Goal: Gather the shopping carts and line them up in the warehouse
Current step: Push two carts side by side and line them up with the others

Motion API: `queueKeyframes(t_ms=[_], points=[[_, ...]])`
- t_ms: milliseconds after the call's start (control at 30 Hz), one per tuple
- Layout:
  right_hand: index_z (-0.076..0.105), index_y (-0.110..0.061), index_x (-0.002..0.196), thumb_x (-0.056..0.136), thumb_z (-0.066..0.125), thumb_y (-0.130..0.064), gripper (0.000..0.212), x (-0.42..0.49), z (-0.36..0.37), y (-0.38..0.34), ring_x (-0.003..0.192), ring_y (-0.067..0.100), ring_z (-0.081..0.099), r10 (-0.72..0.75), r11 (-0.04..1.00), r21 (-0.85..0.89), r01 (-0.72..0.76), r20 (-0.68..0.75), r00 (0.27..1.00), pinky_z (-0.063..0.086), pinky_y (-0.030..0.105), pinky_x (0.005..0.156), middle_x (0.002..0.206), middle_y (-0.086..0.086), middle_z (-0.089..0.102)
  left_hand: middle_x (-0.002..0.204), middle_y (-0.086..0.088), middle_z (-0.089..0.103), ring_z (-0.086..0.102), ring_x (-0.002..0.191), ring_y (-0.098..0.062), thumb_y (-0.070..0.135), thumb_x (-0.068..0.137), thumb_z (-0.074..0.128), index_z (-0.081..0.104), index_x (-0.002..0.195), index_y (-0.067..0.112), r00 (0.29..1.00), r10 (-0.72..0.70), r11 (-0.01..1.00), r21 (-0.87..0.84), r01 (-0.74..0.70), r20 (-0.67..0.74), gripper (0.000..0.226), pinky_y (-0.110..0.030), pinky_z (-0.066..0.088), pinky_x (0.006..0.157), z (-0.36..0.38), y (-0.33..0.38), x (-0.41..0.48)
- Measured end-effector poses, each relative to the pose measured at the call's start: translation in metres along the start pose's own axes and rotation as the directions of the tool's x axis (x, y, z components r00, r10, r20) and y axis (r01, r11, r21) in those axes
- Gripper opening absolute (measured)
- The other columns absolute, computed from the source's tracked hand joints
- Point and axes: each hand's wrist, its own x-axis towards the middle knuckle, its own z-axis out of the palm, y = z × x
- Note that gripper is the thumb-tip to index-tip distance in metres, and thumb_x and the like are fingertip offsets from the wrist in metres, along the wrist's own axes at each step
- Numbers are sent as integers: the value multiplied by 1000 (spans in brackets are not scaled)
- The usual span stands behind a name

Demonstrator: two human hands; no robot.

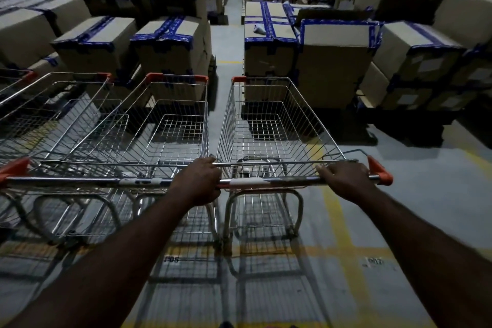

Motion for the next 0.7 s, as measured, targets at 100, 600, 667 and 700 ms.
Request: queueKeyframes(t_ms=[100,600,667,700], points=[[67,-32,114,78,17,-91,85,-2,-8,24,115,18,53,-115,987,-115,115,8,993,30,50,109,121,-3,64,138,-5,55,47,129,-19,40,81,68,67,114,24,999,-44,999,10,44,17,36,-35,47,101,-4,0,0],[52,-39,134,82,60,-52,54,-8,-11,48,135,18,37,105,961,-249,-117,-62,993,25,58,110,142,-5,46,110,-6,70,54,125,-26,30,76,78,73,93,17,997,-55,997,-54,52,-59,21,-39,47,97,-9,12,0],[50,-38,137,83,61,-52,57,-9,-13,51,137,20,35,93,963,-247,-104,-56,994,26,56,109,144,-5,45,103,-7,72,59,119,-29,25,72,81,74,87,16,995,-43,996,-84,36,-91,19,-41,50,92,-11,18,-1],[49,-38,138,83,61,-53,58,-10,-14,53,139,21,34,84,965,-246,-94,-49,995,26,55,109,145,-4,43,102,-8,72,61,114,-28,24,72,81,74,86,16,993,-40,996,-86,30,-111,17,-39,50,89,-13,21,-2]])
